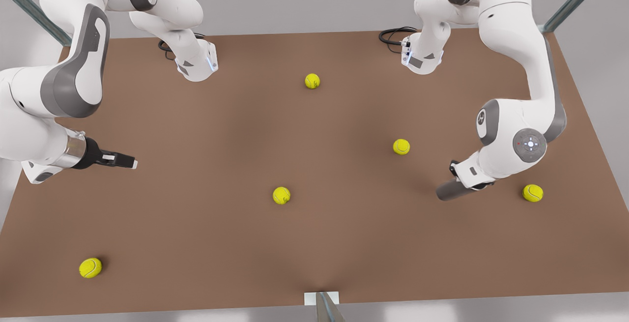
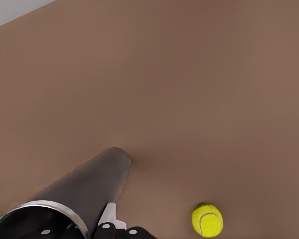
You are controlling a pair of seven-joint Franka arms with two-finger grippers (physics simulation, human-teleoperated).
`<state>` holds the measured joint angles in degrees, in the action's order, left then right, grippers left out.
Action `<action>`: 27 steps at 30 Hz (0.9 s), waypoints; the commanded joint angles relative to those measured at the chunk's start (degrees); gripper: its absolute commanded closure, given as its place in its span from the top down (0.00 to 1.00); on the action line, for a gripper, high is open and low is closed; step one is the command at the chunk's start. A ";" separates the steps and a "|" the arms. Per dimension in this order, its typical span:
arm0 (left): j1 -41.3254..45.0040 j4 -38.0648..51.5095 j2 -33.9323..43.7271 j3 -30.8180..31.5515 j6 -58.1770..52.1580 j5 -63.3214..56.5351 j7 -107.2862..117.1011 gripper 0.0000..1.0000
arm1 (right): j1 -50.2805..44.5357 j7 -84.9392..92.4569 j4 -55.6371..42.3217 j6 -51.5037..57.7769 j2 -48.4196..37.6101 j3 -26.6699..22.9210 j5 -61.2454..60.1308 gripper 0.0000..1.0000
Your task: Put the tennis tube upright
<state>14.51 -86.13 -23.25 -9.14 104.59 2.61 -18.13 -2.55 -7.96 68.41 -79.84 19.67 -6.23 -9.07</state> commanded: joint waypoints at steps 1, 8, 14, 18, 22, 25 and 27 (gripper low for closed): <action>-0.01 0.00 -1.27 0.09 2.89 -0.94 15.41 0.21 | 0.00 -0.31 -0.03 0.03 -0.07 -0.01 0.10 1.00; -0.01 0.00 -4.61 0.79 3.60 -0.76 15.41 0.21 | -0.62 0.22 -0.03 -0.32 0.37 0.25 0.63 1.00; -0.09 0.00 -4.44 0.79 2.98 -0.85 14.79 1.00 | 0.96 -0.22 -0.64 -0.58 0.20 -0.54 0.72 1.00; -0.01 0.09 -4.17 0.71 2.98 -0.85 15.32 1.00 | 1.76 -0.39 -3.10 -0.76 -0.15 -0.10 0.37 1.00; -0.01 0.53 -3.29 0.79 2.98 -0.85 15.32 1.00 | -1.41 0.40 -3.19 -0.14 -0.42 -0.19 2.03 1.00; -0.01 0.53 -1.71 0.79 2.90 -0.76 15.49 1.00 | -3.61 0.57 -4.06 2.67 -0.51 -0.27 6.52 1.00; -0.01 0.53 -1.10 0.79 2.90 -0.85 15.49 1.00 | -3.52 0.57 -4.33 2.76 -0.51 -0.19 6.43 1.00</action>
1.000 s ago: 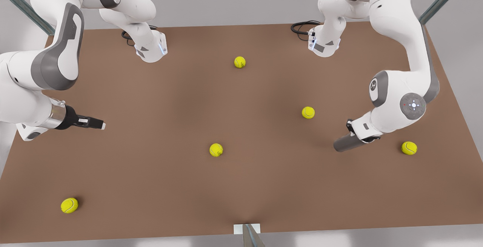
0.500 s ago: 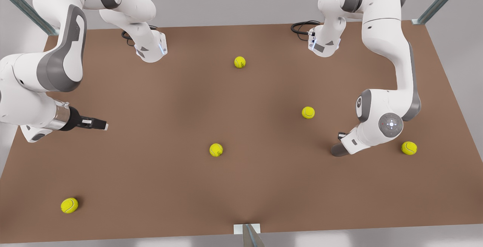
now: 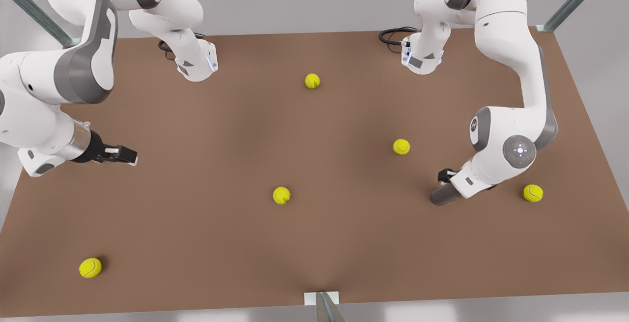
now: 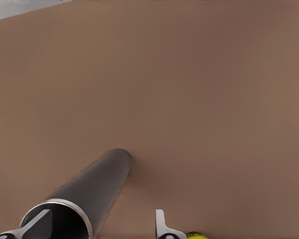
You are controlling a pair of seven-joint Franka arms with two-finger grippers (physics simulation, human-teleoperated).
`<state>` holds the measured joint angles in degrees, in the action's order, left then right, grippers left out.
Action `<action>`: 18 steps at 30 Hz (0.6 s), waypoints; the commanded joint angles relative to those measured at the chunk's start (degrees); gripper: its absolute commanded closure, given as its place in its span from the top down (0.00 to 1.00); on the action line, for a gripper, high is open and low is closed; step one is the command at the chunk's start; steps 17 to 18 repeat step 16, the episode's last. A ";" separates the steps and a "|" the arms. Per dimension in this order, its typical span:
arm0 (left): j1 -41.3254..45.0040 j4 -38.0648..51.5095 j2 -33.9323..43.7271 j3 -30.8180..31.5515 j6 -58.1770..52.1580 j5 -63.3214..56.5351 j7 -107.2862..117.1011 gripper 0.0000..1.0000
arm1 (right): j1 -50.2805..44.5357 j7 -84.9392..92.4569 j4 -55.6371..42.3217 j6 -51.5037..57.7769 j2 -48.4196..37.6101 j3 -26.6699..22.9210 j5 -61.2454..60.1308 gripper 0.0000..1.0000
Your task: Put the tennis tube upright
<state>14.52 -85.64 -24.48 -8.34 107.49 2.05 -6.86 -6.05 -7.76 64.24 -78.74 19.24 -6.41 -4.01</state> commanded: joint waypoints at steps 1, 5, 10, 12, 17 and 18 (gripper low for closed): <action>-0.02 0.12 1.01 -0.01 -0.35 -0.30 4.13 1.00 | 0.07 0.46 -0.17 1.66 0.01 0.08 1.38 1.00; -0.63 9.87 2.33 -0.01 -20.12 0.84 4.05 1.00 | -0.19 0.37 -0.17 2.28 0.10 0.16 1.38 1.00; -1.25 12.07 9.01 -0.01 -26.01 0.58 3.69 1.00 | -0.11 0.37 -0.17 2.28 0.18 0.16 1.38 1.00; -1.25 11.55 10.06 -0.01 -26.02 0.32 3.87 1.00 | -0.11 0.37 -0.17 2.28 0.18 0.08 1.38 1.00; -1.25 9.88 10.94 -0.01 -26.01 -0.74 3.87 1.00 | -0.28 0.37 -0.17 2.36 0.18 0.16 1.29 1.00; -1.25 9.88 10.94 -0.01 -26.01 -0.74 3.87 1.00 | -0.28 0.37 -0.17 2.36 0.18 0.16 1.29 1.00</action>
